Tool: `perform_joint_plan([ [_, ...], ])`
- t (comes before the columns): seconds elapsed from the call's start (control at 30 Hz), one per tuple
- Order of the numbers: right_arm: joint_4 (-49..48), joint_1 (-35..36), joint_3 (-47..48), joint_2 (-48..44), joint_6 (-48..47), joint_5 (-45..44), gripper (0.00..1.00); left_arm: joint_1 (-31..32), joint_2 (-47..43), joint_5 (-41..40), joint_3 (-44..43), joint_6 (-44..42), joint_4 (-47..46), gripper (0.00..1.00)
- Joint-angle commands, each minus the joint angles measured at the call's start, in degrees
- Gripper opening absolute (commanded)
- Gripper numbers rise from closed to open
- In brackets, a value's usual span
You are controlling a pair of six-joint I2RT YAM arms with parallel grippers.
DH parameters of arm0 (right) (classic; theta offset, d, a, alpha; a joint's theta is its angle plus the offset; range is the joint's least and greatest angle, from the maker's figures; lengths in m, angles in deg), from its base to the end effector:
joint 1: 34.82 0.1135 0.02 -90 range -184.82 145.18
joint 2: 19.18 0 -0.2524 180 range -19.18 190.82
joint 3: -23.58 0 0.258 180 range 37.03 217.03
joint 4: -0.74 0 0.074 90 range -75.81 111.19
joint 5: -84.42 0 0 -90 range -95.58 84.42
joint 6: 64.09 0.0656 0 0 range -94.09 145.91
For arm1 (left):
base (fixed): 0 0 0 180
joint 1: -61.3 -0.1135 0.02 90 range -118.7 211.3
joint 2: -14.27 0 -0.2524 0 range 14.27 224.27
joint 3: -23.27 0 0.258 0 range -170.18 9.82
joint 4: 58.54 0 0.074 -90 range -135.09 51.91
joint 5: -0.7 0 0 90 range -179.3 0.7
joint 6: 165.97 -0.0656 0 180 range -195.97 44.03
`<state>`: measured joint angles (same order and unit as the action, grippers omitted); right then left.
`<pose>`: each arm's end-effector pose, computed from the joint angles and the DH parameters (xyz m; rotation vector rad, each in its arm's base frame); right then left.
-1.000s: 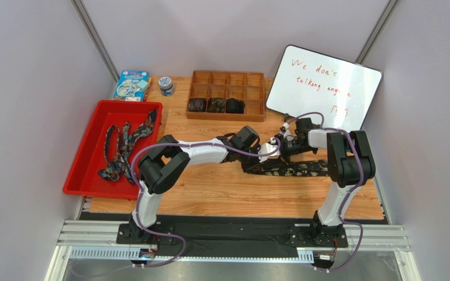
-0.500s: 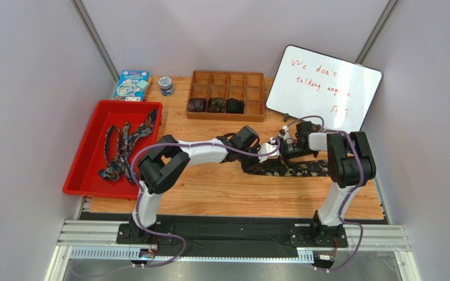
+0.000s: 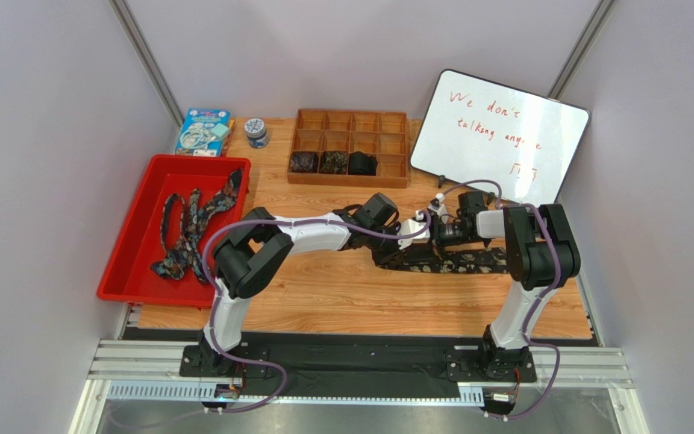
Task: Roll the ties
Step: Roll the tie at the center of the board.
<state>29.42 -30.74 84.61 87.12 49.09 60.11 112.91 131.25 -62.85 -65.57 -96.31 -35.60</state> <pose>0.2953 0.0810 0.0754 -0.1975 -2.5960 -1.7128 0.2537 -0.3673 0.1135 1.6324 1.8964 -0.8018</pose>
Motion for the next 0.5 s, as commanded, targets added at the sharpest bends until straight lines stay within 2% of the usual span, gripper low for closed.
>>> perform_joint_plan([
  [0.0,-4.3,0.1,-1.1,-1.5,-0.3,3.9,0.44,0.5,5.1,1.1,3.5,1.5,6.2,0.13],
  [0.3,-8.4,1.7,-2.4,-2.7,2.4,3.7,0.49,0.4,5.3,1.2,3.8,1.6,6.1,0.15],
  [0.4,-8.1,3.4,-1.7,-1.7,1.9,1.5,0.46,0.4,5.2,1.1,3.9,1.7,6.0,0.15],
  [0.47,-7.1,4.3,-1.3,-0.6,1.3,-1.0,0.37,0.4,4.7,1.1,4.0,1.7,6.0,0.16],
])
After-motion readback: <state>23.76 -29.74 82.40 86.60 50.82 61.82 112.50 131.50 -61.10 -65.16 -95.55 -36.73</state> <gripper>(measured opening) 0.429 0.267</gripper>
